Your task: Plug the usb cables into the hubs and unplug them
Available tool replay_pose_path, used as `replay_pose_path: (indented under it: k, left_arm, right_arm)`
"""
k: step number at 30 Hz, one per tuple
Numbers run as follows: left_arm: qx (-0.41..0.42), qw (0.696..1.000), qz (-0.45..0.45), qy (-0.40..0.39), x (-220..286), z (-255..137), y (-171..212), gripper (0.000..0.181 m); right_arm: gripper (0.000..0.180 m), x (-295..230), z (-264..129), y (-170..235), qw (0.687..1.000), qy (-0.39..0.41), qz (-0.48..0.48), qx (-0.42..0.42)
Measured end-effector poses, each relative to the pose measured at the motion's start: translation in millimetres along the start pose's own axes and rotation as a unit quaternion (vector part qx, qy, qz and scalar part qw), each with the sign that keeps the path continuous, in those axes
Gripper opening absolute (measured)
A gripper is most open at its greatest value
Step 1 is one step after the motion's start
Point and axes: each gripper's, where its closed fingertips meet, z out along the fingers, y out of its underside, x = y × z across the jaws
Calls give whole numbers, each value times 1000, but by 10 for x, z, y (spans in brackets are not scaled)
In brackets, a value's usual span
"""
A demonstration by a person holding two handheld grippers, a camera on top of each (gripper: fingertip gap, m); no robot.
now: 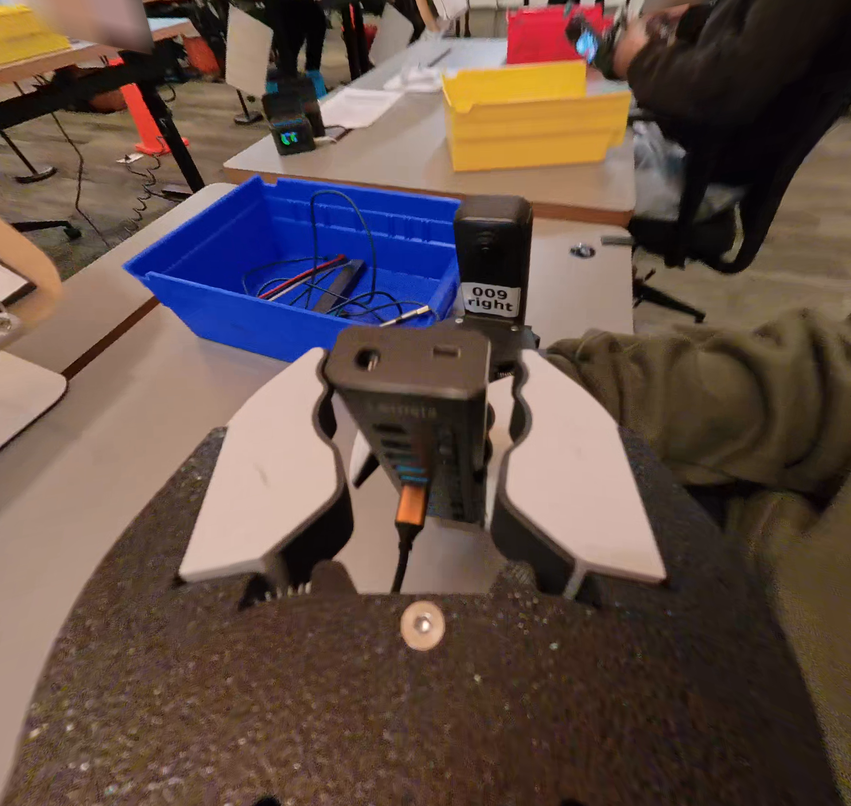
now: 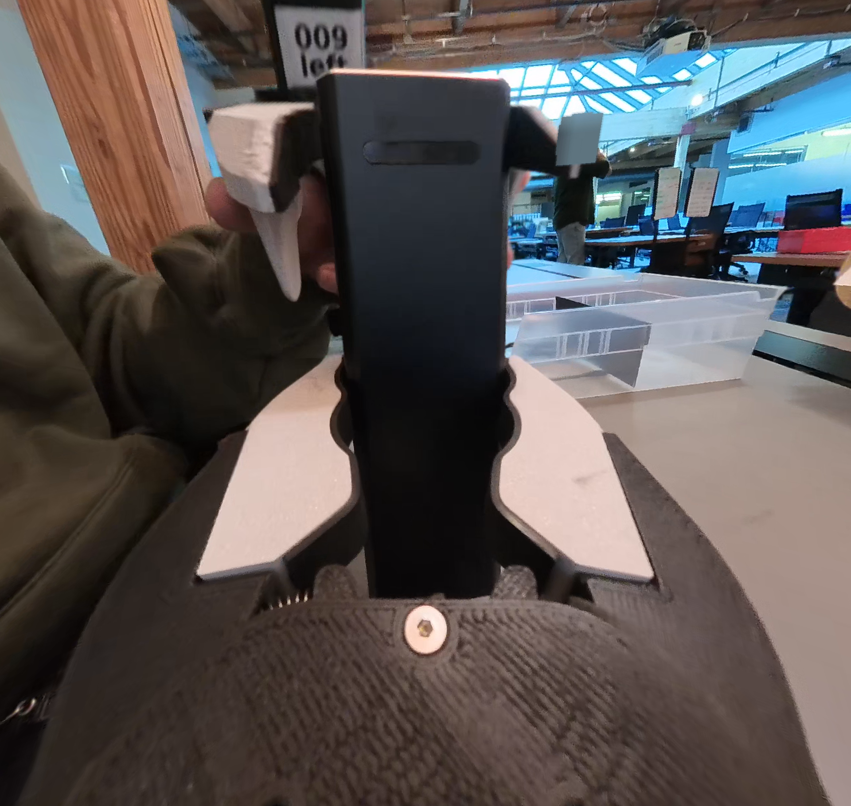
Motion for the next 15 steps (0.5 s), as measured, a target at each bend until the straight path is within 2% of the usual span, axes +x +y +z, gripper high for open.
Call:
replay_pose_path:
  k: [2, 8, 13, 15]
  left_arm:
    - [-12, 1000, 1, 3, -4, 76, -19, 65]
    - [-47, 998, 14, 37, -3, 129, -88, 63]
    - [-31, 998, 41, 44, -12, 52, -280, 63]
    - [-46, 996, 48, 55, -1, 76, -224, 63]
  right_arm:
    - [62, -2, 5, 6, 1000, 7, -8, -2]
    - [61, 34, -42, -50, 1000, 15, 1, 21]
    - [68, 72, -2, 2, 1000, 30, 3, -1]
    - [64, 87, 28, 45, 999, 39, 0, -18]
